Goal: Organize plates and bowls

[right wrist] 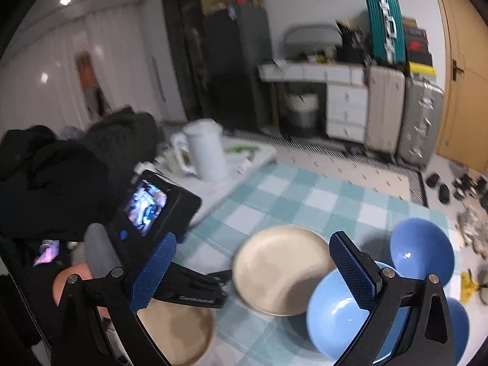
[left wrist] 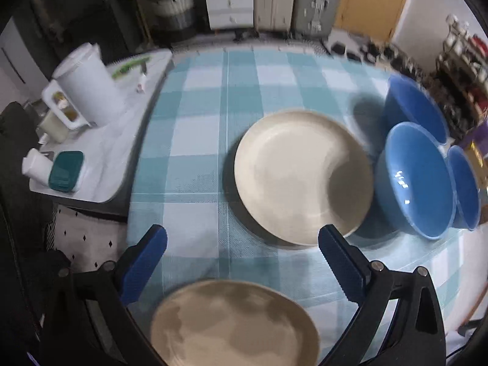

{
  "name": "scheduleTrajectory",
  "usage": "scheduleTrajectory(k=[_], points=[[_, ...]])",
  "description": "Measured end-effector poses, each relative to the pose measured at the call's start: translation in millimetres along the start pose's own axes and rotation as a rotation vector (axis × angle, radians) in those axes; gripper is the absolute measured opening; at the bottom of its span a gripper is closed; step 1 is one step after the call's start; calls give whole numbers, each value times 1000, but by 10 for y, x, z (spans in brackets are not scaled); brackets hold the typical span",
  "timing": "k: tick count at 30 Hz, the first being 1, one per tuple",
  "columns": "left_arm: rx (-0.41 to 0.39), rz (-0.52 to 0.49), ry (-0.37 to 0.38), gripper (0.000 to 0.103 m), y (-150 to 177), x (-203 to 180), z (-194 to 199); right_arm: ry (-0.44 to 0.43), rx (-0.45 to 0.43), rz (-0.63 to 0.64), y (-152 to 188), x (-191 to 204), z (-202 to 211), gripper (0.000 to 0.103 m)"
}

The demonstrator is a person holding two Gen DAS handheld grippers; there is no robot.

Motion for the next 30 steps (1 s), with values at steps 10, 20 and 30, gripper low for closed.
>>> scheduleTrajectory(k=[10, 20, 30], points=[[143, 71, 20, 100, -198, 265, -629, 84, 178, 55, -18, -209, -883, 102], [165, 58, 26, 97, -244, 297, -886, 108, 326, 2, 12, -484, -1538, 102], [156, 21, 20, 66, -244, 337, -936, 134, 378, 38, 126, -440, -1763, 102]])
Point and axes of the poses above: each gripper's, at about its wrist camera, not at the fingertips, and z roughly against the way its jaws point, x to its left, y to its underside, the point moved 7 cm from there along -z, roughly the way its jaws point, and after that the axes turned 11 degrees about y, right-handed, at the moved point
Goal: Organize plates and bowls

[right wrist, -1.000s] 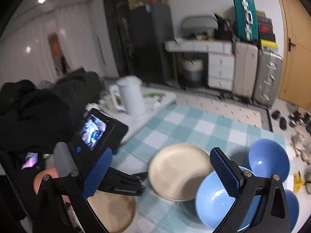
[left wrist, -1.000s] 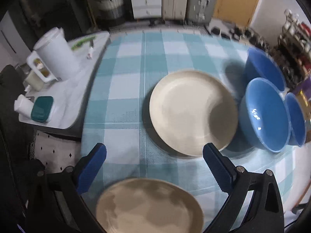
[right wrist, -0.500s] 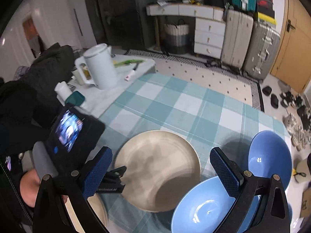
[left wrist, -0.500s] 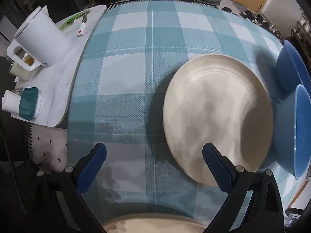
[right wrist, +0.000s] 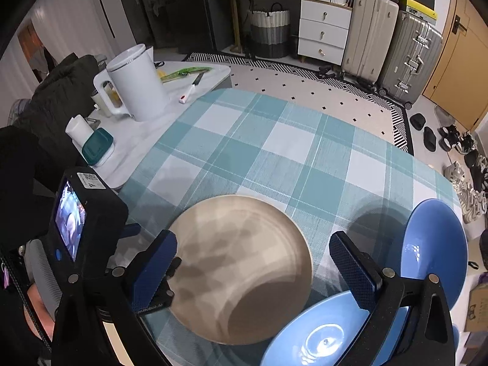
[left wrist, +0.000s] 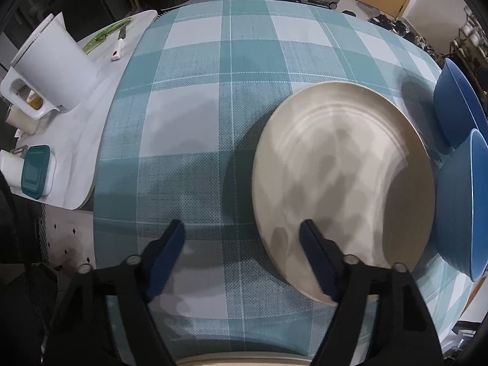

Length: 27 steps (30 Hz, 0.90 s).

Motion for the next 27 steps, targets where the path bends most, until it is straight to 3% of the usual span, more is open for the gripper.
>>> scheduleTrajectory(k=[7, 14, 20, 27], points=[[-3, -20, 40, 52, 29, 35, -47, -11, 14, -17, 22, -11, -29, 102], [0, -93, 108, 11, 52, -129, -38, -15, 27, -18, 63, -6, -47, 102], [17, -76, 152, 10, 35, -126, -43, -53, 47, -49, 101, -14, -66, 102], [0, -72, 109, 10, 29, -46, -2, -82, 73, -71, 111, -1, -87, 102]])
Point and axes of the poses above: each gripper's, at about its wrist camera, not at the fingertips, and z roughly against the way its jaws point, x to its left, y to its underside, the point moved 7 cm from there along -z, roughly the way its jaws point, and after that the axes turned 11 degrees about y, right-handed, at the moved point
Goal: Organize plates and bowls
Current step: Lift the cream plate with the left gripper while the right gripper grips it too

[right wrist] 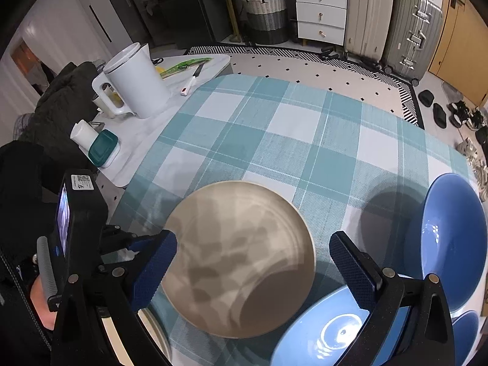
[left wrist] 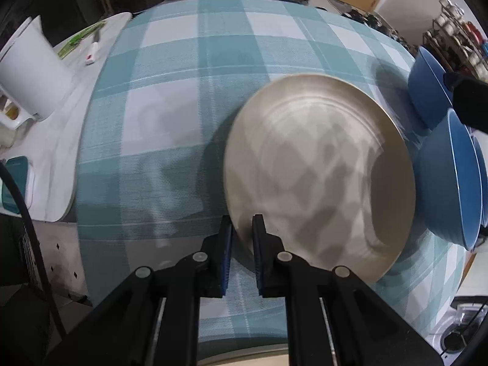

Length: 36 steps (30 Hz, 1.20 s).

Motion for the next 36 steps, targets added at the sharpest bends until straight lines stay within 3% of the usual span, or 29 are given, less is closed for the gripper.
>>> scheduleTrajectory(k=[9, 12, 16, 22, 27, 32, 36], points=[[-11, 4, -53, 10, 48, 225, 110, 76, 52, 20, -19, 90, -209, 97], [-8, 6, -70, 10, 75, 303, 137, 98, 81, 42, 3, 132, -288, 89], [-16, 10, -107, 11, 92, 446, 182, 19, 150, 57, 77, 290, -372, 86], [-19, 33, -141, 12, 141, 656, 253, 36, 196, 67, 171, 464, -533, 83], [-19, 72, -168, 13, 191, 850, 320, 72, 177, 105, 212, 588, -590, 77], [-21, 111, -157, 13, 228, 933, 343, 14, 225, 36, 252, 601, -714, 61], [-4, 104, -152, 14, 276, 890, 297, 7, 263, 2, 316, 600, -844, 57]])
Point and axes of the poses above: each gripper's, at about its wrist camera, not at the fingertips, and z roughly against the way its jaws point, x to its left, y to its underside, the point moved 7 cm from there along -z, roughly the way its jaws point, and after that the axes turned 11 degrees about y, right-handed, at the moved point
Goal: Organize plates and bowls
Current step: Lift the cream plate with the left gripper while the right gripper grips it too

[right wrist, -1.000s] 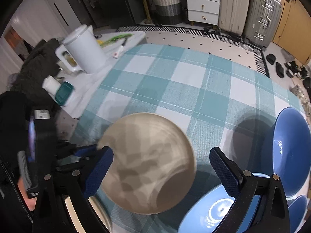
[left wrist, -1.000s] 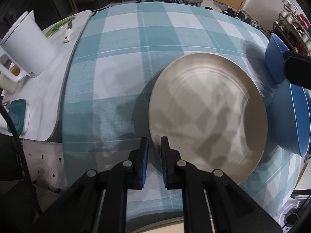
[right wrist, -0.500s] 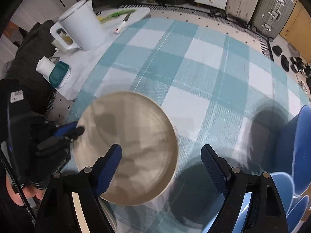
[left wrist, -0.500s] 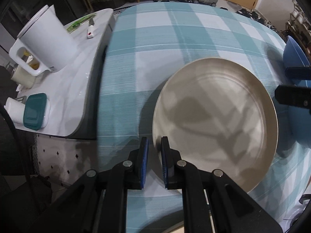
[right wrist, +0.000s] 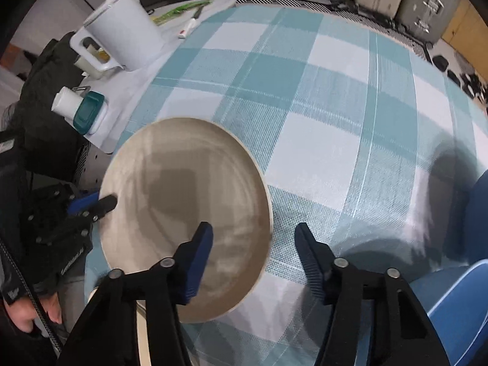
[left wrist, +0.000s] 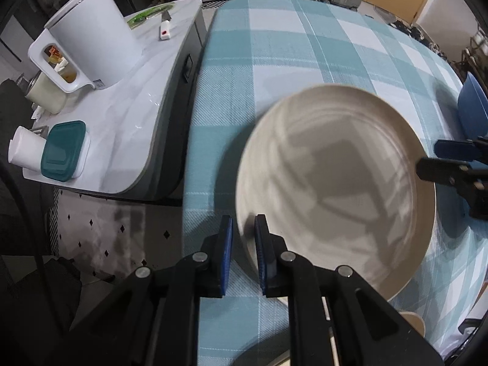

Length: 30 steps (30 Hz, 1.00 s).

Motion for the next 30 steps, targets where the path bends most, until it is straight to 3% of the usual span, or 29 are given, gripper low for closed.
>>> scheduleTrajectory(k=[5, 6, 7, 8, 11, 16, 19, 22, 24, 30], points=[[15, 19, 11, 17, 27, 10, -3, -35, 25, -19, 87, 40, -86, 55], [20, 24, 26, 18, 31, 12, -13, -31, 24, -21, 97, 44, -93, 53], [26, 31, 35, 20, 42, 21, -26, -35, 22, -26, 100, 43, -97, 45], [26, 36, 42, 27, 50, 33, -38, -42, 18, -36, 103, 39, -100, 35], [19, 25, 16, 43, 65, 75, -46, -48, 33, -45, 130, 53, -156, 31], [16, 19, 58, 43, 108, 85, -54, -27, 17, -50, 164, 45, -182, 24], [14, -3, 85, 38, 128, 42, -61, -32, 10, -76, 165, 23, -180, 19], [4, 1, 118, 35, 122, 16, -63, -49, 11, -86, 177, 13, -175, 18], [12, 23, 161, 26, 132, -13, -77, -34, 3, -77, 188, 26, -168, 18], [30, 80, 175, 21, 121, -6, -71, -45, -16, -120, 173, -8, -130, 18]])
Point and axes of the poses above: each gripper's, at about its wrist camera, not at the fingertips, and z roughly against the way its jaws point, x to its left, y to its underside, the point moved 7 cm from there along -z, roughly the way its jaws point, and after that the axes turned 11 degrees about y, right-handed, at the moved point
